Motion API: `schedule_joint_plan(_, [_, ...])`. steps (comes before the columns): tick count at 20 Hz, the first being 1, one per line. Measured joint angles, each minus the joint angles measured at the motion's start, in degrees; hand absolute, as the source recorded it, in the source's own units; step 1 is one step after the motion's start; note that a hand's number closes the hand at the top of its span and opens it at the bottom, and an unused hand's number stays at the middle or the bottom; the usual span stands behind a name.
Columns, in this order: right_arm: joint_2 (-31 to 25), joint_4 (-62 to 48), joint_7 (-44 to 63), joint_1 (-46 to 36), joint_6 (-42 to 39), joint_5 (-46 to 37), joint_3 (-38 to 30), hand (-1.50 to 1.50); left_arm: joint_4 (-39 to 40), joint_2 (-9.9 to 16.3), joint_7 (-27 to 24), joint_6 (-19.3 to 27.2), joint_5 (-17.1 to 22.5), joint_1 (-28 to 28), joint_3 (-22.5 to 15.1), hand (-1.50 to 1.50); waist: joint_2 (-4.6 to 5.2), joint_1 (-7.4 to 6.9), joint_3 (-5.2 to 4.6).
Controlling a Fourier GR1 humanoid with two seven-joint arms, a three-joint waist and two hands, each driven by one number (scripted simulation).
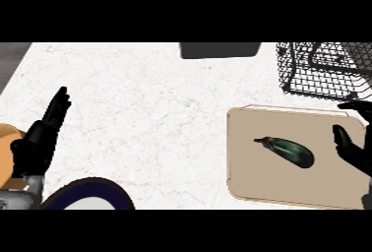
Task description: Pick the eggplant from the tray and place it in the tiered basket
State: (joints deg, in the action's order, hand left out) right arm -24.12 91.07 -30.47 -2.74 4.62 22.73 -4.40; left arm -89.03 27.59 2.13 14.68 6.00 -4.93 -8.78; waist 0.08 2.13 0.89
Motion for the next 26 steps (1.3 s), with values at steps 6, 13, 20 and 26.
schedule_joint_plan(6, [-2.60,-12.95,-12.82,8.57,-13.85,7.62,-10.72,-1.50,3.78,-0.48,0.98,0.99,-2.02,-1.39,0.56,0.00,0.10,-0.70,-0.54])
schedule_joint_plan(13, [-13.77,-16.09,-19.36,16.59,-19.01,-2.79,-13.45,-1.50,5.08,-1.23,0.50,0.89,-2.97,-1.60,0.90,0.00,-0.08,-1.01,-0.83])
schedule_joint_plan(20, [-19.63,-3.27,-12.04,23.47,-14.66,-11.65,-13.68,-1.50,6.13,-1.47,0.38,-0.09,-3.34,-2.36,1.85,0.00,-0.19,-1.14,-0.99])
schedule_joint_plan(26, [-18.03,8.43,2.08,25.35,-11.86,-14.99,-13.15,-1.50,7.08,-2.97,0.20,-0.72,-5.05,-3.42,2.26,0.00,-0.16,-1.55,-0.97])
